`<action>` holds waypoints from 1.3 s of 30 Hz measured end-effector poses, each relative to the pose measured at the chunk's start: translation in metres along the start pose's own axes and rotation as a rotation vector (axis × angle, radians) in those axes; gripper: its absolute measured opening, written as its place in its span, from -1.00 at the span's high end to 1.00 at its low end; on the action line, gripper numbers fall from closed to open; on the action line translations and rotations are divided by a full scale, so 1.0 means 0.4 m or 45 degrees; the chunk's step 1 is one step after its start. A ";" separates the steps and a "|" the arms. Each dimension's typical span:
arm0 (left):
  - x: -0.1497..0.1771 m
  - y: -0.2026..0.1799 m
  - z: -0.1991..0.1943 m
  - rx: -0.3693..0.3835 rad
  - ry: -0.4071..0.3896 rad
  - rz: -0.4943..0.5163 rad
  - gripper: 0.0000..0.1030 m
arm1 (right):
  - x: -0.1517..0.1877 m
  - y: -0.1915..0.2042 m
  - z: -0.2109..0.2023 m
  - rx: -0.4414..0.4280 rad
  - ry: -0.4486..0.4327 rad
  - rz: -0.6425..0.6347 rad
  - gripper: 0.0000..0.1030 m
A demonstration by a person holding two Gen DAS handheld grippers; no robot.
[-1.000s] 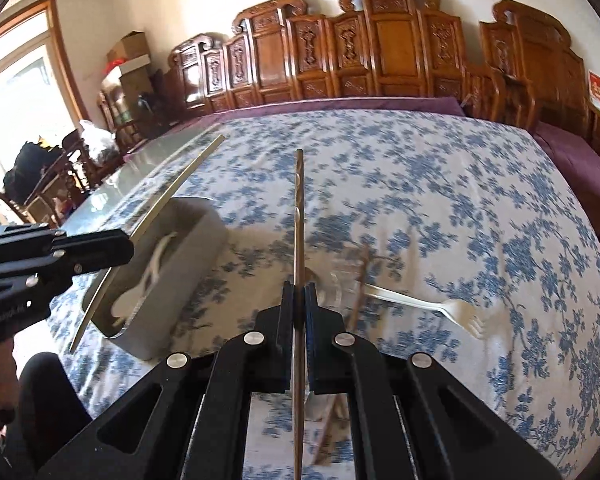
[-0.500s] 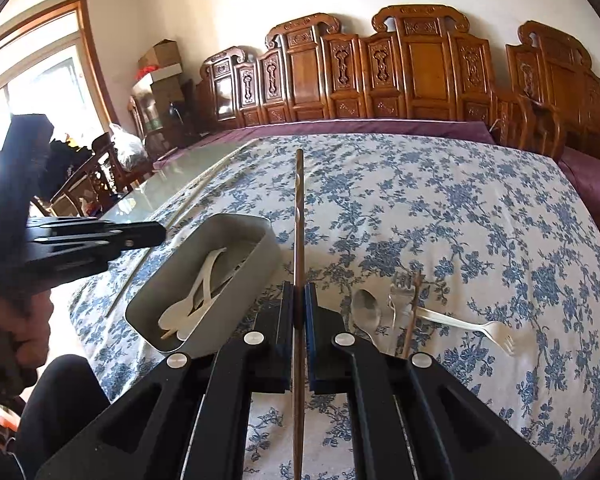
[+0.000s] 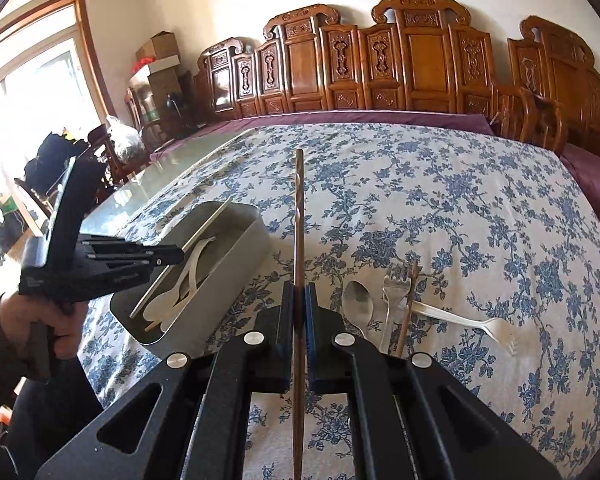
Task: Organize utensils
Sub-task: 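Carry the chopstick into the tray and open the left tool while the right tool holds its chopstick, then lower the held chopstick into the tray and open the right tool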
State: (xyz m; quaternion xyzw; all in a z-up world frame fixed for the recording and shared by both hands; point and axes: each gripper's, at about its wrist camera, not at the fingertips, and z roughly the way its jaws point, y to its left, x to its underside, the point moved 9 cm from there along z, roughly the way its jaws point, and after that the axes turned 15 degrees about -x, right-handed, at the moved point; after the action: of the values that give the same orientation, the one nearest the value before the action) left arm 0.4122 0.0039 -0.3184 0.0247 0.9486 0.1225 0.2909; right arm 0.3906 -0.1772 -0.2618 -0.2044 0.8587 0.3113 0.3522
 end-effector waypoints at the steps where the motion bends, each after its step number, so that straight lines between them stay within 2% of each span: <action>1: 0.004 -0.004 0.007 0.004 0.008 0.005 0.92 | 0.000 -0.004 -0.002 0.001 -0.003 0.006 0.87; 14: 0.025 -0.009 0.027 -0.002 0.056 0.026 0.91 | 0.011 0.008 0.008 0.010 0.016 -0.007 0.87; 24: 0.015 0.058 -0.067 -0.005 -0.006 -0.005 0.91 | 0.025 0.023 0.027 0.067 0.076 -0.052 0.87; 33: -0.009 0.143 -0.206 0.017 -0.116 -0.041 0.91 | -0.018 0.166 0.071 -0.016 0.054 -0.046 0.87; 39: -0.018 0.203 -0.276 0.021 -0.180 -0.058 0.91 | -0.054 0.263 0.133 -0.050 0.081 -0.075 0.87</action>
State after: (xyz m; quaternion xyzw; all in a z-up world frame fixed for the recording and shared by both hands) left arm 0.3544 0.0576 -0.2061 0.0141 0.9269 0.1060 0.3597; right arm 0.3705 -0.0622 -0.2348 -0.2462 0.8567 0.3111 0.3297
